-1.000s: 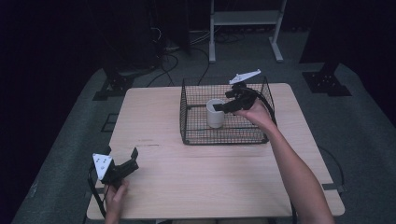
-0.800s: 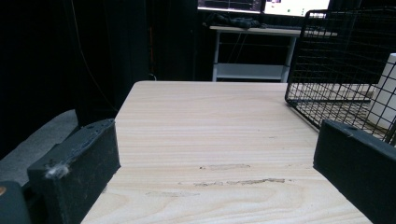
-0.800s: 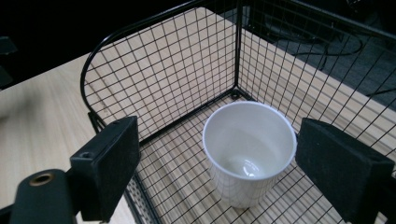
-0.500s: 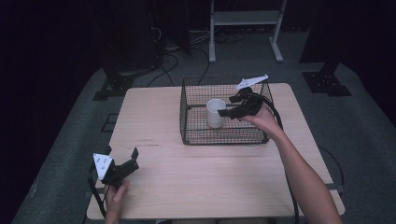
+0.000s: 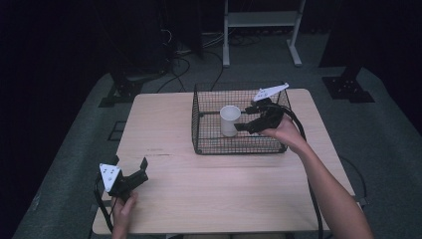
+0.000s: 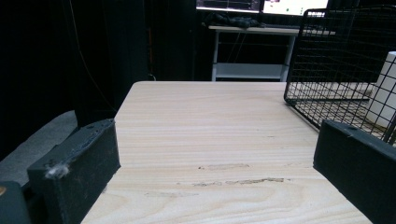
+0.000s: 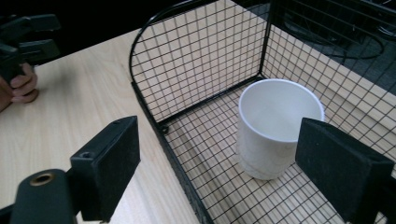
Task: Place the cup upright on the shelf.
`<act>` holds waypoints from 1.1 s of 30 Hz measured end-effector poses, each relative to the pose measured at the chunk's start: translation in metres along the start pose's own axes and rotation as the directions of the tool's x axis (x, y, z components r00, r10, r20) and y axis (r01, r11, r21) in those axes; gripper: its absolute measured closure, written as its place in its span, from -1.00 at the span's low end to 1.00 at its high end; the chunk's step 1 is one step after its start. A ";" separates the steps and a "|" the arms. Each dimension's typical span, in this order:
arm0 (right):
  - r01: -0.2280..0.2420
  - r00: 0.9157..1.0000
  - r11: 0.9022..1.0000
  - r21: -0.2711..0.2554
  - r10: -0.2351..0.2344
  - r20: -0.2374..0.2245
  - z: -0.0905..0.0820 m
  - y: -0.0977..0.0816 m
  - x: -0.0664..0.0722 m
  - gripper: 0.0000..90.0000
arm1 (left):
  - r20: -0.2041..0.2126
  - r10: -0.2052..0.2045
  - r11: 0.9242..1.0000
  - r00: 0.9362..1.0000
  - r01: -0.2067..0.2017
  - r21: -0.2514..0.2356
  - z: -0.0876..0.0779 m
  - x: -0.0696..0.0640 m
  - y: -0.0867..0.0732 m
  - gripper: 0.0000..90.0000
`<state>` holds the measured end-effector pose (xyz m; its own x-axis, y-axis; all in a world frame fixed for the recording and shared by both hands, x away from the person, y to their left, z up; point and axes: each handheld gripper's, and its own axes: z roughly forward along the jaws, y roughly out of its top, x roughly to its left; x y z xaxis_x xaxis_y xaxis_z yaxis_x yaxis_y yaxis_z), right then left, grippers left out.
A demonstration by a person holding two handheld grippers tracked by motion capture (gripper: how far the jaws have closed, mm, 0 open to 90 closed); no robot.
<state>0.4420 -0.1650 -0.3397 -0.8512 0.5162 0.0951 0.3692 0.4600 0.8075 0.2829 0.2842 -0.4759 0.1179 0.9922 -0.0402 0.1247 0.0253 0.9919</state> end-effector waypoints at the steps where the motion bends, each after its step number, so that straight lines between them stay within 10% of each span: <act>1: 0.003 1.000 1.000 -0.003 -0.003 -0.004 0.000 -0.001 0.001 -0.71 | 0.000 0.000 1.000 1.000 0.000 0.000 0.000 0.000 0.000 -1.00; 33: 0.012 0.999 1.000 -0.018 -0.013 -0.048 -0.016 -0.036 0.024 -0.70 | -0.003 0.002 1.000 1.000 -0.002 -0.002 0.000 0.000 0.000 -1.00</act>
<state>0.4024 -0.1811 -0.3575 -0.8731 0.4744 0.1125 0.3518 0.4533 0.8190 0.2828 0.2838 -0.4759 0.1154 0.9926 -0.0375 0.1220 0.0233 0.9923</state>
